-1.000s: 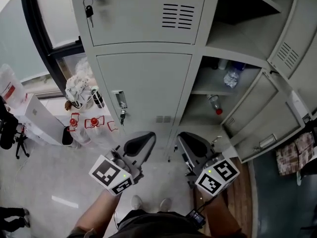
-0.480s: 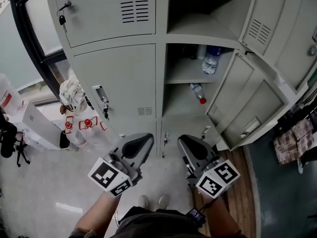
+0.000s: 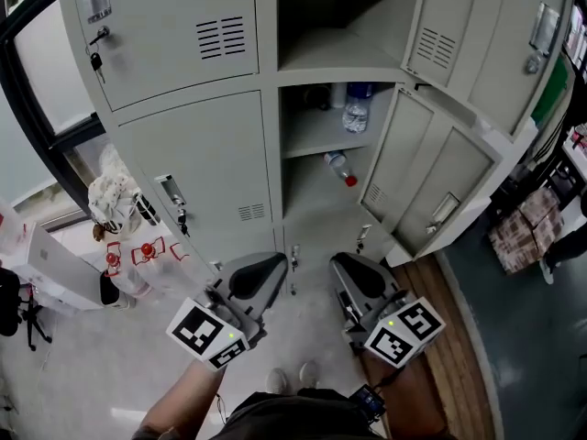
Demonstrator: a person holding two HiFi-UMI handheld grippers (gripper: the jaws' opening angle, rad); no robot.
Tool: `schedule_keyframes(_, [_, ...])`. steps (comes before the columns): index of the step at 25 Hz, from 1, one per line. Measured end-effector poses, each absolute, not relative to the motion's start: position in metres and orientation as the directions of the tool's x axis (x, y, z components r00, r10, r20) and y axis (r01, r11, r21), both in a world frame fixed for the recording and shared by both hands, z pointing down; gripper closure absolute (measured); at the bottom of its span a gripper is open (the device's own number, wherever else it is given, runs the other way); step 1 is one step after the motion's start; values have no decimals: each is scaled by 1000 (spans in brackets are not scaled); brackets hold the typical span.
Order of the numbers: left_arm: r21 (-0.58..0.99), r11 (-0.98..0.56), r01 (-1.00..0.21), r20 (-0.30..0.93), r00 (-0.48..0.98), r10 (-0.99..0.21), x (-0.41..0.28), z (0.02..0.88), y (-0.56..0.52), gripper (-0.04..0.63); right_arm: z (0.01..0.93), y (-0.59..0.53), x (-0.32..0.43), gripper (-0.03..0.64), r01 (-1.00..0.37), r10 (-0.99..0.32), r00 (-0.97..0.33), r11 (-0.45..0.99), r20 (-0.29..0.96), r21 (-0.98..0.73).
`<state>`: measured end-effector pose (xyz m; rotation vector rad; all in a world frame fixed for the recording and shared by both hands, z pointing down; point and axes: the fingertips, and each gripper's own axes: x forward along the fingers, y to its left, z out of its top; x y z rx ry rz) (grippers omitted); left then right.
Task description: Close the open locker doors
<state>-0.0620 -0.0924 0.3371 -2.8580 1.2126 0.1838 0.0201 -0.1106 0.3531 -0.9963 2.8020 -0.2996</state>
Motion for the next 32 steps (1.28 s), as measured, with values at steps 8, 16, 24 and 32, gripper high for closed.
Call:
schedule_keyframes(8, [21, -779, -627, -122, 771, -625, -60, 340, -80, 586, 357, -88, 31, 569, -710, -743, -666, 659, -68, -249])
schedule_keyframes(16, [12, -818, -574, -120, 812, -572, -43, 338, -81, 586, 356, -82, 56, 569, -757, -791, -607, 604, -74, -251])
schedule_keyframes(24, [2, -831, -556, -107, 826, -553, 11, 340, -108, 586, 356, -106, 105, 569, -761, -796, -599, 598, -82, -250])
schedule_keyframes(32, [5, -828, -561, -89, 824, -559, 82, 344, -145, 586, 358, -150, 181, 569, -757, -798, -596, 595, -88, -271])
